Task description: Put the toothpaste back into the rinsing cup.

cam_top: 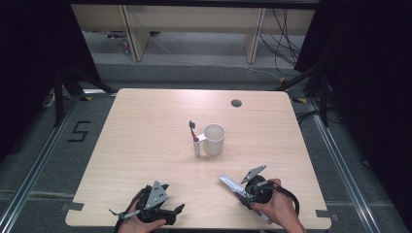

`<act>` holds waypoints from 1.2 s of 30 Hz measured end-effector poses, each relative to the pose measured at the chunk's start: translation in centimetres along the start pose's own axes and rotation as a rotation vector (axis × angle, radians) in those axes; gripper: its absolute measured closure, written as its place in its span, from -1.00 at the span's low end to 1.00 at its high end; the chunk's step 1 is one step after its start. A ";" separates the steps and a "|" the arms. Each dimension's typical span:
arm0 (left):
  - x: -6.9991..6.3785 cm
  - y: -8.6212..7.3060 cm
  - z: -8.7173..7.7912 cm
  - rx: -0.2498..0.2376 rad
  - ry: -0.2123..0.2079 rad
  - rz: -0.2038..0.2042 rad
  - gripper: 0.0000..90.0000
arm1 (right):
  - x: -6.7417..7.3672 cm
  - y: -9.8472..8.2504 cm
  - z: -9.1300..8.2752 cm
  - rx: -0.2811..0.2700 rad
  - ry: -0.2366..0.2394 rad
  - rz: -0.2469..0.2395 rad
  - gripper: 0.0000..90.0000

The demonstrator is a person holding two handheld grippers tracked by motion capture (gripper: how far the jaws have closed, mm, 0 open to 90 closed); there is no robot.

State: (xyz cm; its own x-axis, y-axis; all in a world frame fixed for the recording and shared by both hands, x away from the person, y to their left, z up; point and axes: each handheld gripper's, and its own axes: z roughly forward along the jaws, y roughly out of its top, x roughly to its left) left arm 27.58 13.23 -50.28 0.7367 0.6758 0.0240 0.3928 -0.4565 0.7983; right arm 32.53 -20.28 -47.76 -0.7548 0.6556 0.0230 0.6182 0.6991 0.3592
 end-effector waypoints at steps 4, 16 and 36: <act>0.0 0.0 0.0 0.000 0.002 0.001 -0.64 | 0.0 0.5 0.0 0.026 -0.001 -0.047 0.37; -0.1 -0.1 0.1 -0.007 0.007 -0.010 -0.64 | 0.6 1.3 -0.1 0.060 0.031 -0.105 0.68; -0.1 -0.1 0.1 0.006 -0.001 0.003 -0.64 | 0.8 2.2 0.5 0.136 0.026 -0.164 0.69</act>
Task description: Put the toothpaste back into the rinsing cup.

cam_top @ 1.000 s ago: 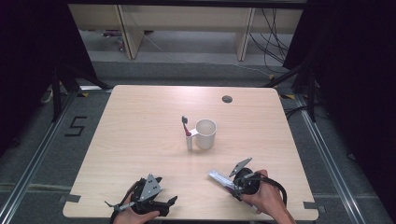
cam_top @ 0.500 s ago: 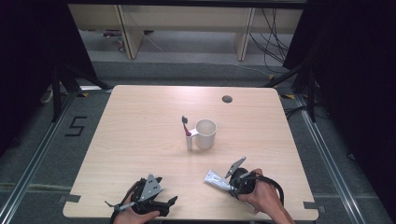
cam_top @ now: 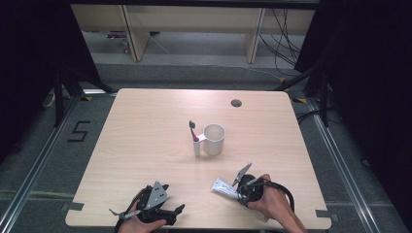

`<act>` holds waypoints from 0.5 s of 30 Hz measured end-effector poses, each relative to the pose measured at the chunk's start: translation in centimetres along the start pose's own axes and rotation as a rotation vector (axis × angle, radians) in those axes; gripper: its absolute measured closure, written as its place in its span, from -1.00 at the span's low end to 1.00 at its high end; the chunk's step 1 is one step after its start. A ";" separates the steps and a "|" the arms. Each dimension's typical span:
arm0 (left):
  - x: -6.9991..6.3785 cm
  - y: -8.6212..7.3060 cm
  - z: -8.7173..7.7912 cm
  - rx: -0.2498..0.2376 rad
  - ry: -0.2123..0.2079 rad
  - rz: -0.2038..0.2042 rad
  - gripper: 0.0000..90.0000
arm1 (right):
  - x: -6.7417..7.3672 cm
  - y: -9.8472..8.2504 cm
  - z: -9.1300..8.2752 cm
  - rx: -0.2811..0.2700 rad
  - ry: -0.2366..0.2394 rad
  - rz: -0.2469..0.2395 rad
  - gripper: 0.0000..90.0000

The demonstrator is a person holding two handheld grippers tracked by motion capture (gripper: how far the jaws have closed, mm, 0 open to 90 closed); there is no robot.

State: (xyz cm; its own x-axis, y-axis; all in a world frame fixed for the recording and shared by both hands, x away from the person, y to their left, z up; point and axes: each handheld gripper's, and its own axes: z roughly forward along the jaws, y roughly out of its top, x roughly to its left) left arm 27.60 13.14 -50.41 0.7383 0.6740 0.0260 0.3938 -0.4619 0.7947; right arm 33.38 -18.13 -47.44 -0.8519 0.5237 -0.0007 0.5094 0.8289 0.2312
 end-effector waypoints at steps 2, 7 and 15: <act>0.0 0.0 0.0 0.000 0.000 0.000 -0.64 | 0.1 0.0 0.0 0.012 -0.001 -0.001 0.69; -0.1 -0.1 0.1 -0.006 0.003 0.003 -0.64 | 0.1 0.3 0.1 0.029 -0.006 -0.025 0.69; -0.1 -0.1 0.1 -0.005 0.001 0.001 -0.64 | 0.1 0.4 0.2 0.048 -0.007 -0.041 0.69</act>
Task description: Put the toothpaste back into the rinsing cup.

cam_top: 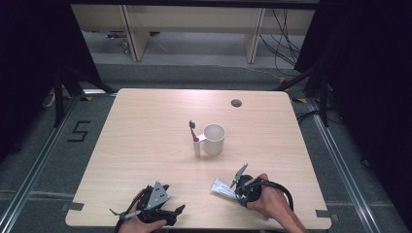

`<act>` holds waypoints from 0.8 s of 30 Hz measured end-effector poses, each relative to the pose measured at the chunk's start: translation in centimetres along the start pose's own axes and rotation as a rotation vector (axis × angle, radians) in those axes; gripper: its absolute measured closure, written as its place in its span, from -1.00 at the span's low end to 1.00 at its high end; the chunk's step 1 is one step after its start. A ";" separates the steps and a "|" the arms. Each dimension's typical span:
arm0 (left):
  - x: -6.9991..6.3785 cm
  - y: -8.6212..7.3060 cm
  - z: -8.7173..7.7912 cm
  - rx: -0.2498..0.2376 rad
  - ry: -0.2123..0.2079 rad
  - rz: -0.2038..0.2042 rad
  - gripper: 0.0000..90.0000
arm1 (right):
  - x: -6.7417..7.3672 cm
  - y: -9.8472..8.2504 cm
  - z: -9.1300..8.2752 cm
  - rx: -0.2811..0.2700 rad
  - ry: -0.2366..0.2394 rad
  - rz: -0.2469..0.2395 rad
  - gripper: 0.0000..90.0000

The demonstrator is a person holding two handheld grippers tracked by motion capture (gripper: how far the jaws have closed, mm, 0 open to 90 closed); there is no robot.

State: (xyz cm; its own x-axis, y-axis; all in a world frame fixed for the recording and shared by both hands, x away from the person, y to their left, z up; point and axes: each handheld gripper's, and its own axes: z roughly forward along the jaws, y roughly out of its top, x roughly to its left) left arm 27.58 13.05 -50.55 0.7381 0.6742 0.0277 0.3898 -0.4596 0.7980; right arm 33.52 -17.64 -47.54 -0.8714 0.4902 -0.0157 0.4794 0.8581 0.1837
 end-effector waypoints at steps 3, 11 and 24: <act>0.0 0.0 0.0 -0.001 -0.001 0.000 -0.64 | -0.1 0.1 0.0 0.007 0.003 -0.012 0.69; 0.0 0.0 0.0 0.000 -0.002 -0.002 -0.64 | -0.1 0.2 0.0 0.019 0.008 -0.027 0.70; 0.1 0.1 -0.1 0.012 -0.002 0.000 -0.64 | -0.5 -0.5 -0.8 -0.037 0.008 -0.029 0.72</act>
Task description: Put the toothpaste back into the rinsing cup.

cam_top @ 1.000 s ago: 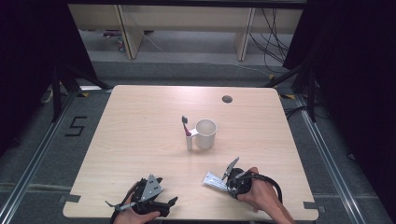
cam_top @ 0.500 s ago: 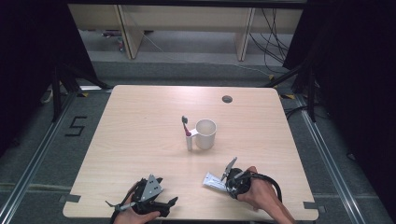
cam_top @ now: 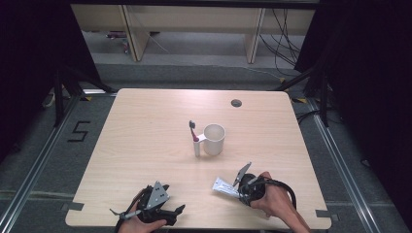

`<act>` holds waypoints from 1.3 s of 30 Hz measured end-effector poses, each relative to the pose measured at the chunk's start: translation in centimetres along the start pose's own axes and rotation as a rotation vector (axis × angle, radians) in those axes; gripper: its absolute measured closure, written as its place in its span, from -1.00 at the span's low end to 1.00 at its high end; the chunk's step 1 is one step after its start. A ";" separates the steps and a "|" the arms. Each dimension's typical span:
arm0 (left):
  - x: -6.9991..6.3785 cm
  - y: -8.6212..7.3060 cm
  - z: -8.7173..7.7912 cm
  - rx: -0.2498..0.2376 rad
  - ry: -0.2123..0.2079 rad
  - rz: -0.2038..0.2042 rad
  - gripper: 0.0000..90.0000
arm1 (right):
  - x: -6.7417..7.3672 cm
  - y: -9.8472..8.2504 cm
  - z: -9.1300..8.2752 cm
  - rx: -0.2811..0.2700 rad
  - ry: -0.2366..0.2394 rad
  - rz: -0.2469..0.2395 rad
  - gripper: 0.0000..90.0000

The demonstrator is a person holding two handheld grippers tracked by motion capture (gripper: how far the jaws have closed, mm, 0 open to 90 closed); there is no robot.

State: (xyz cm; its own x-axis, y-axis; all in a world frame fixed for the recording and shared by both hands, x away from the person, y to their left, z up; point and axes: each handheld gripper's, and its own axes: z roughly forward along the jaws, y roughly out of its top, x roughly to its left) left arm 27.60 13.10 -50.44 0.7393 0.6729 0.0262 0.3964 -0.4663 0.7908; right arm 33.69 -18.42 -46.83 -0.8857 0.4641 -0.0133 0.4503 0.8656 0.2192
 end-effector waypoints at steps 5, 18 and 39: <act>0.1 0.0 0.0 0.000 -0.001 0.001 -0.64 | -0.6 -0.5 -1.3 -0.091 -0.002 0.024 0.72; 0.0 0.0 0.0 -0.001 -0.003 -0.006 -0.64 | -3.1 -2.0 -5.5 -0.461 -0.008 0.163 0.72; 0.1 0.0 -0.1 -0.017 -0.010 -0.013 -0.64 | -8.5 2.0 -8.2 -0.773 -0.042 0.251 0.72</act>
State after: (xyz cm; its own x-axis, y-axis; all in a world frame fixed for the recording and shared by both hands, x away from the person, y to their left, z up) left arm 27.61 13.22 -50.33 0.7396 0.6730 0.0094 0.3971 -0.4476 0.8012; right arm 41.13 -22.20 -38.25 -0.7567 0.6473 0.0922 0.4157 0.3674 0.8320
